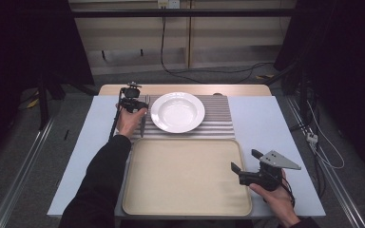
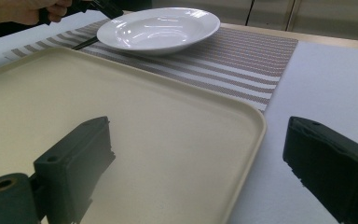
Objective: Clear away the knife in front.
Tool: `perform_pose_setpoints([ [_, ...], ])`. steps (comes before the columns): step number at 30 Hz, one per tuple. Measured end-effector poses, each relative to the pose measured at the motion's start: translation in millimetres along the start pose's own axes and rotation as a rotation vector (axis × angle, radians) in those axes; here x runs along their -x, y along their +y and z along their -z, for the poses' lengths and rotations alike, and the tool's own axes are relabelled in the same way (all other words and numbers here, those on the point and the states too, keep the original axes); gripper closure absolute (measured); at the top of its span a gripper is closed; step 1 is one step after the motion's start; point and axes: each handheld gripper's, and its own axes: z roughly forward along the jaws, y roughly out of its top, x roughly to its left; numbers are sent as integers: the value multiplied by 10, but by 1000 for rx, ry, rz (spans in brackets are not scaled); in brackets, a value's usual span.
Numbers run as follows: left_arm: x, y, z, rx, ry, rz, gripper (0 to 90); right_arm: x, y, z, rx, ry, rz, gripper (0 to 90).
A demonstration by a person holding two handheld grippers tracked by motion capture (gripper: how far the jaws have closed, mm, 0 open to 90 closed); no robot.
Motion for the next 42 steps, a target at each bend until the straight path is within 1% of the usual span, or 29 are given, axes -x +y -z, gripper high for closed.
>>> perform_pose_setpoints([
  [4,-11,-2,-54,-13,4,13,651,1,-1,0,0,0,0,76],
  [5,-23,-18,-93,-25,14,19,652,1,-1,1,0,1,1,77],
  [6,-28,-23,-106,-25,5,24,646,1,-2,1,-1,2,2,77],
  [7,-20,-23,-112,-24,9,25,649,3,-3,-1,-1,2,3,77],
  [8,-4,-23,-117,-22,16,12,653,3,-4,-1,-2,2,2,77],
  [9,5,-21,-127,-31,19,1,652,4,-3,-1,-1,2,2,77],
  [10,9,-21,-143,-38,13,4,653,4,-3,-1,-1,2,0,77],
  [11,8,-22,-160,-49,17,1,662,4,-2,-1,-1,1,0,77],
  [12,-2,-21,-164,-43,11,10,664,3,-2,-1,-1,1,0,77],
  [13,-6,-16,-167,-42,11,30,671,2,-1,-1,-1,0,1,77],
  [14,0,-4,-169,-52,11,28,675,0,-1,0,-1,0,1,77],
  [15,13,5,-180,-51,18,16,679,0,-2,0,-1,1,1,77],
  [16,16,19,-182,-64,20,-4,684,1,-2,0,-1,1,2,77],
  [17,18,29,-184,-71,15,-11,696,2,-3,-2,-1,1,2,77],
  [21,24,47,-204,-70,18,-11,736,5,-5,-6,-6,1,-2,79],
  [23,22,46,-204,-70,18,-10,745,5,-6,-2,-5,1,4,79],
  [24,21,44,-201,-69,12,-20,761,5,-7,-1,-6,1,4,79],
  [28,17,45,-191,-79,11,-23,778,2,-6,1,-5,0,4,80],
  [29,8,44,-183,-84,5,-22,784,3,-6,1,-6,0,6,80],
  [31,-1,46,-173,-98,1,-34,794,-1,-6,-1,-5,1,3,80],
  [32,1,44,-168,-100,-2,-28,797,1,-6,-1,-6,2,6,80],
  [33,-1,44,-158,-111,-1,-38,797,0,-6,-1,-6,1,7,80],
  [36,-7,42,-133,-134,-5,-44,798,-3,-6,-2,-6,0,5,80],
  [37,-21,44,-117,-150,-8,-58,798,-3,-6,-2,-6,0,5,80],
  [38,-25,41,-111,-154,-9,-57,799,-3,-6,-2,-6,1,7,80],
  [39,-37,39,-102,-162,-21,-53,799,-5,-6,-2,-6,1,6,80],
  [41,-45,33,-101,-158,-22,-41,798,-6,-7,-2,-7,1,7,80],
  [42,-44,35,-103,-158,-21,-43,797,-6,-6,-2,-7,1,7,80],
])
